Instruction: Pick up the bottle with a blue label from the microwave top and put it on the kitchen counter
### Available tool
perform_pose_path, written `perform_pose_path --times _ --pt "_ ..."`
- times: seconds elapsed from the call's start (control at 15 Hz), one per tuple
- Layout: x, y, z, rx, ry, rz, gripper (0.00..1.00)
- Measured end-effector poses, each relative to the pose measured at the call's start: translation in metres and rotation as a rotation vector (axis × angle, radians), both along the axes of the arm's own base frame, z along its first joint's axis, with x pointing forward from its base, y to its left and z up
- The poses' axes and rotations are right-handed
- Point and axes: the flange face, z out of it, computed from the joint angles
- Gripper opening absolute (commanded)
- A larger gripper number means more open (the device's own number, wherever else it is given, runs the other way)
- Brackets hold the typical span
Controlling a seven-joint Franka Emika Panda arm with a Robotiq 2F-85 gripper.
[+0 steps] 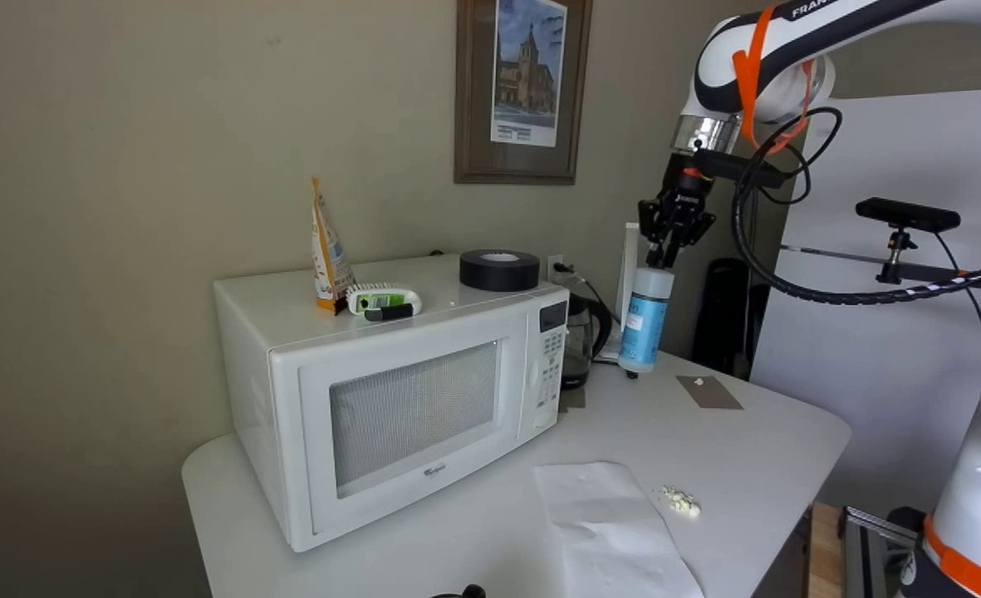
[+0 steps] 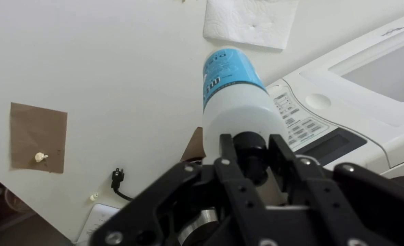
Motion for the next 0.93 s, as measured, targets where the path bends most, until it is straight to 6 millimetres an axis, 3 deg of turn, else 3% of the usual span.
perform_pose_path --times 0.27,0.33,0.53,0.6,0.93 --pt "0.012 -0.045 -0.013 -0.044 0.013 0.081 0.07" --pt "0.020 -0.052 -0.015 -0.059 0.022 0.081 0.30" --pt "0.043 -0.066 -0.026 -0.073 0.051 0.075 0.30" --pt "0.047 -0.068 -0.028 -0.075 0.057 0.074 0.07" --pt "0.051 -0.074 -0.032 -0.091 0.057 0.093 0.07"
